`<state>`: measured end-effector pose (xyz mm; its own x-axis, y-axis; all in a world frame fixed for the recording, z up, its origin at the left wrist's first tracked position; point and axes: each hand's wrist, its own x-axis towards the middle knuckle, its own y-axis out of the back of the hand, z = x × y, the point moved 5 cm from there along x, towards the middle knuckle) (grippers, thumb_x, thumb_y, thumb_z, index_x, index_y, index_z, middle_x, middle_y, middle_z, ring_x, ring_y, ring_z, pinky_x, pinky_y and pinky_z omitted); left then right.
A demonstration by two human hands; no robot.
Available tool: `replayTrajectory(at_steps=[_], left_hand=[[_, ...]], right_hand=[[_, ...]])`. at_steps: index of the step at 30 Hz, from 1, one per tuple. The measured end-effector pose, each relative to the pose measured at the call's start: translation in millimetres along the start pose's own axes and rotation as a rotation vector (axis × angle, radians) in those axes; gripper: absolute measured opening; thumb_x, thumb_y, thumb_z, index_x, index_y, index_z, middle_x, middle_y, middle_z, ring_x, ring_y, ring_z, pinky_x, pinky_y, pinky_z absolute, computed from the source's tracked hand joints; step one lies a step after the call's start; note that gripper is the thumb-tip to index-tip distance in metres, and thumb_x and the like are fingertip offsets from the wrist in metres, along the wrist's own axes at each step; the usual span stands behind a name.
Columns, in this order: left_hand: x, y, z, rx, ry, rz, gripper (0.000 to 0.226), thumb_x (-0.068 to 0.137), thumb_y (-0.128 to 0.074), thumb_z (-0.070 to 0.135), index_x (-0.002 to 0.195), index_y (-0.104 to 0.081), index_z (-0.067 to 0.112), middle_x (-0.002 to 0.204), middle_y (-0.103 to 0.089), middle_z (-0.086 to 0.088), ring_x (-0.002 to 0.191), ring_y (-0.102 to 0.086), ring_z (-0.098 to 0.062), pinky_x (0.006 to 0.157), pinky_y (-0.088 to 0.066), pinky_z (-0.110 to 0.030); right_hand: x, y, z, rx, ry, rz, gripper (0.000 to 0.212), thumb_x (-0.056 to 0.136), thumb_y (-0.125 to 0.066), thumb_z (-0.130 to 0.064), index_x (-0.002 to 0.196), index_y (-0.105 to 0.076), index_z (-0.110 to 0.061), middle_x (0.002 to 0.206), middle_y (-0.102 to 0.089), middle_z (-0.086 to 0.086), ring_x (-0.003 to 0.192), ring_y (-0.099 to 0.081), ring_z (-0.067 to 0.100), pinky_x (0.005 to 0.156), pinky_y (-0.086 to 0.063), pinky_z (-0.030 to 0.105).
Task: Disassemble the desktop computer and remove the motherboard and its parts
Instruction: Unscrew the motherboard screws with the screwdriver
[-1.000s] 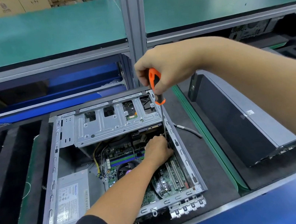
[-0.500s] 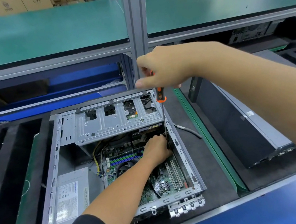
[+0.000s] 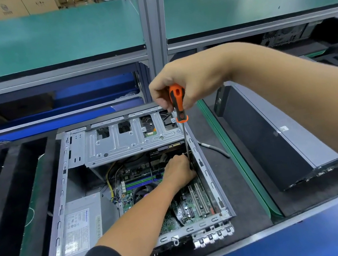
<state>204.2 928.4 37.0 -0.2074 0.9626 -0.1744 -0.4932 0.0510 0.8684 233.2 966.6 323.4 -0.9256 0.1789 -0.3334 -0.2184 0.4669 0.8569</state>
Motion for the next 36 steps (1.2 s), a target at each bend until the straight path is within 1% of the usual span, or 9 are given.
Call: replayTrajectory(at_steps=[4,7,11,16,21,24,27,32,36], left_hand=[[0,-1,-1,-0.018,-0.012,-0.040,0.022,0.082,-0.067,0.024,0.076,-0.053,0.008,0.073,-0.055,-0.011,0.077,-0.060,-0.037,0.059,-0.043,-0.035],[0,-1,-1,-0.010,-0.016,-0.045,0.019,0.082,-0.066,0.021,0.081,-0.058,0.004,0.080,-0.058,-0.014,0.079,-0.059,-0.037,0.062,-0.047,-0.038],[2,0,0,0.004,-0.022,-0.035,0.024,0.082,-0.067,0.022,0.094,-0.060,0.002,0.092,-0.061,-0.017,0.084,-0.058,-0.037,0.064,-0.046,-0.037],[-1,1,0,0.040,-0.039,-0.011,0.024,0.082,-0.068,0.026,0.084,-0.057,0.004,0.080,-0.058,-0.016,0.079,-0.058,-0.038,0.058,-0.038,-0.035],[-3,-3,2,0.024,-0.003,0.005,0.029,0.080,-0.068,0.029,0.072,-0.057,0.003,0.067,-0.047,-0.009,0.073,-0.058,-0.037,0.055,-0.037,-0.033],[-2,-5,3,0.019,-0.017,0.011,0.034,0.081,-0.068,0.031,0.065,-0.052,0.005,0.064,-0.049,-0.011,0.069,-0.058,-0.038,0.054,-0.035,-0.032],[-3,-3,3,0.023,-0.025,0.018,0.036,0.081,-0.067,0.032,0.062,-0.048,0.008,0.065,-0.051,-0.013,0.065,-0.056,-0.037,0.053,-0.033,-0.032],[-4,-3,2,0.030,-0.011,0.004,0.034,0.082,-0.065,0.026,0.062,-0.045,0.007,0.061,-0.045,-0.010,0.064,-0.053,-0.036,0.053,-0.033,-0.033],[-1,-3,0,-0.002,-0.019,-0.031,0.023,0.082,-0.065,0.021,0.073,-0.054,0.004,0.079,-0.059,-0.018,0.075,-0.059,-0.039,0.057,-0.043,-0.036]], right_hand=[[4,1,2,-0.039,-0.050,0.103,0.013,0.084,-0.069,-0.020,0.091,-0.059,-0.017,0.086,-0.065,-0.004,0.072,-0.060,0.009,0.065,-0.049,0.029],[9,1,4,-0.371,-0.177,0.194,0.032,0.097,-0.044,-0.044,0.084,-0.054,-0.016,0.075,-0.065,0.002,0.072,-0.065,0.023,0.063,-0.048,0.035],[10,3,4,-0.457,-0.285,0.168,0.037,0.099,-0.041,-0.035,0.078,-0.055,-0.008,0.054,-0.063,0.005,0.053,-0.068,0.022,0.050,-0.040,0.027],[6,2,0,-0.365,-0.150,0.076,0.011,0.089,-0.064,-0.023,0.094,-0.056,-0.019,0.081,-0.066,-0.002,0.073,-0.062,0.014,0.058,-0.045,0.031],[-5,5,1,-0.025,-0.074,0.024,0.035,0.073,-0.067,0.009,0.096,-0.059,-0.017,0.089,-0.066,-0.005,0.070,-0.062,0.000,0.068,-0.051,0.026],[-5,4,5,-0.003,-0.115,0.101,0.015,0.085,-0.071,-0.019,0.095,-0.059,-0.016,0.087,-0.068,-0.002,0.072,-0.065,0.008,0.067,-0.050,0.028],[-2,5,11,-0.281,-0.265,0.187,0.035,0.097,-0.046,-0.049,0.088,-0.051,-0.016,0.071,-0.066,0.003,0.051,-0.067,0.015,0.056,-0.047,0.031],[6,2,7,-0.314,-0.206,0.144,0.015,0.096,-0.053,-0.029,0.090,-0.050,-0.016,0.055,-0.066,-0.007,0.051,-0.066,0.013,0.052,-0.038,0.027],[5,10,4,-0.275,-0.073,0.136,0.025,0.084,-0.073,-0.020,0.097,-0.052,-0.023,0.085,-0.062,-0.008,0.072,-0.056,0.005,0.056,-0.037,0.023]])
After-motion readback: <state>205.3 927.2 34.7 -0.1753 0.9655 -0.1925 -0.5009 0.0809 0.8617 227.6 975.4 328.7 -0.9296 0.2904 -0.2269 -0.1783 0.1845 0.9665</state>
